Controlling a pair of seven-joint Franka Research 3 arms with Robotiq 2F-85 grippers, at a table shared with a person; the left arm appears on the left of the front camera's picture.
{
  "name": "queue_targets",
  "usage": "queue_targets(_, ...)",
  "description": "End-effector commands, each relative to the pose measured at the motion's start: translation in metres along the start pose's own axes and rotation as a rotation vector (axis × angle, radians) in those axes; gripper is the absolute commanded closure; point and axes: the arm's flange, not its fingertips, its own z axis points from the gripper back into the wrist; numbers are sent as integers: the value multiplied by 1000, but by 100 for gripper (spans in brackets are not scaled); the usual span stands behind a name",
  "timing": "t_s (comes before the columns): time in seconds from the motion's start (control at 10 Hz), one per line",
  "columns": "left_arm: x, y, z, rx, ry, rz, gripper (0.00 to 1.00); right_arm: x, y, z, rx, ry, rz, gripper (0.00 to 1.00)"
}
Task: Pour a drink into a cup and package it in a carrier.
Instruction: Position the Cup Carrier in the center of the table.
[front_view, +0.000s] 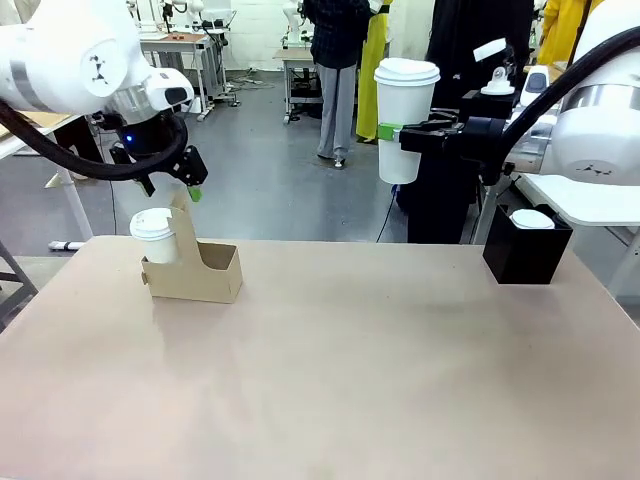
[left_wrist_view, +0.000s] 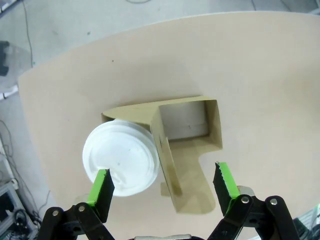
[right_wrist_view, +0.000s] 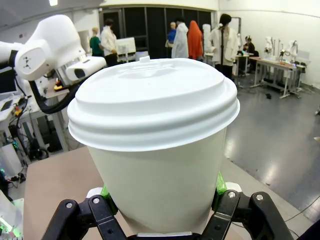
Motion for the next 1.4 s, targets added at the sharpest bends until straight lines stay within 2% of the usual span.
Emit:
queue_targets(0.0, 10, -2, -6, 29, -2, 28, 58, 6, 0, -3, -8, -4, 6, 20)
queue_targets(0.1, 10, -3, -9, 25, -13, 26, 58, 6, 0, -3, -8, -4, 6, 20)
queue_targets(0.2, 11, -4, -11, 38, -22, 31, 100, 6, 0, -3, -8, -4, 6, 20)
queue_targets(0.3, 11, -5, -12, 42, -27, 32, 63, 6, 0, -3, -8, -4, 6, 20)
queue_targets(0.4, 11, -6, -13, 46, -27, 34, 100, 6, 0, -3, -8, -4, 6, 20)
queue_targets(0.9, 9, -8, -16, 39, -19, 39, 100, 6, 0, -3, -8, -4, 6, 20)
queue_targets(1.0, 8, -9, -17, 33, -20, 107, 100, 6, 0, -3, -8, -4, 6, 20)
queue_targets(1.1, 10, -4, -14, 17, -16, 23, 100, 6, 0, -3, -8, -4, 6, 20)
queue_targets(1.3, 10, -4, -14, 17, -16, 23, 100, 6, 0, -3, -8, -4, 6, 20)
